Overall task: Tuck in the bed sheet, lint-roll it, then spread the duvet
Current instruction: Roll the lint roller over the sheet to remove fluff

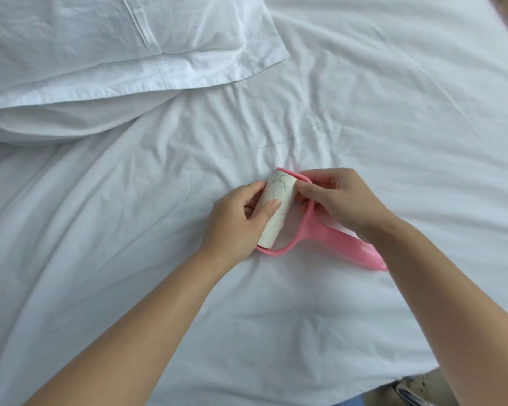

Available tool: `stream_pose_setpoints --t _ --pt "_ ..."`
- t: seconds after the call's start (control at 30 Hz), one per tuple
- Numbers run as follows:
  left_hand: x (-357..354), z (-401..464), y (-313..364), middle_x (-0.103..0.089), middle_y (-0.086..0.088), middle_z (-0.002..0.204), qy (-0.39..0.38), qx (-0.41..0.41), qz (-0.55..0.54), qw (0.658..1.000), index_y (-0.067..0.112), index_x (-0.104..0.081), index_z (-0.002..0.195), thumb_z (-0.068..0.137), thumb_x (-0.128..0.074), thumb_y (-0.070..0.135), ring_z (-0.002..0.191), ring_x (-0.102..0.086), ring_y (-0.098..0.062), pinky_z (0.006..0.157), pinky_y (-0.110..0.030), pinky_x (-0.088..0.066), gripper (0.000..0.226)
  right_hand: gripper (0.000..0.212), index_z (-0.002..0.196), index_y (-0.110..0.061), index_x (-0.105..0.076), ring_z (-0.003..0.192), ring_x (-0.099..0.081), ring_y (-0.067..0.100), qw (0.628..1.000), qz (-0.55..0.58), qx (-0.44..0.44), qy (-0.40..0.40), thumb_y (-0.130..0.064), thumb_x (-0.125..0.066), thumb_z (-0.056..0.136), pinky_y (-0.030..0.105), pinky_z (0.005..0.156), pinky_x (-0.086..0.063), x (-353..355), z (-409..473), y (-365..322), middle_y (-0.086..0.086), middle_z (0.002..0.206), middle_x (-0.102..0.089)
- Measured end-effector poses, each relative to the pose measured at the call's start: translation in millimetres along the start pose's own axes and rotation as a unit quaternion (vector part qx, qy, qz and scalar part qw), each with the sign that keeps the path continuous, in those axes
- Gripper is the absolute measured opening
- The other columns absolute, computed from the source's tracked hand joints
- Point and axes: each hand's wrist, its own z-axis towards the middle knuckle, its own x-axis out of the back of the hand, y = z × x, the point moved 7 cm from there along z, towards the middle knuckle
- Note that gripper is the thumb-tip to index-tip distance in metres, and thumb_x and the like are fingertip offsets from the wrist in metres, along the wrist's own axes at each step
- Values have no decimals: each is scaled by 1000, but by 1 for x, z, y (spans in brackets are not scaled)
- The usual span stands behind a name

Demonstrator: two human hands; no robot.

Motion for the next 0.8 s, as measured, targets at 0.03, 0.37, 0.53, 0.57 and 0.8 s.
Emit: stream_pose_setpoints --t 0.03,0.37,0.53,0.57,0.8 --pt "1 0 0 -66 18 92 -5 3 -5 1000 19 -65 121 89 -66 24 85 -64 0 83 -24 -54 32 16 94 -14 -72 69 -53 14 1000 5 -2 -2 -9 -56 95 29 65 -40 -1 0 0 7 77 -62" --pt "-2 -1 -7 -66 9 118 -43 31 -61 997 16 -56 133 96 -56 20 107 -60 4 95 -16 -46 38 26 87 -22 -74 71 -52 17 1000 -15 -3 0 -7 -54 93 33 69 -40 0 0 -1 4 74 -62" --pt "-4 -4 -1 -65 11 117 -94 50 -152 983 20 -58 126 99 -48 22 111 -59 0 95 -19 -45 29 16 91 -16 -76 75 -51 23 999 44 -2 -3 -17 -60 93 37 72 -38 0 -4 1 8 81 -66" --pt "-6 -5 2 -67 10 114 -108 55 -171 978 24 -61 120 95 -50 29 109 -60 -2 92 -19 -46 28 16 93 -14 -76 75 -55 22 999 53 2 -2 -19 -61 93 36 73 -41 1 -5 1 8 82 -68" --pt "-4 -8 10 -55 5 106 -74 59 -72 993 32 -57 125 65 -73 43 98 -61 -7 85 -18 -48 63 17 95 -12 -75 75 -63 14 998 52 40 -16 -22 -63 91 27 73 -51 6 -9 -3 15 90 -71"
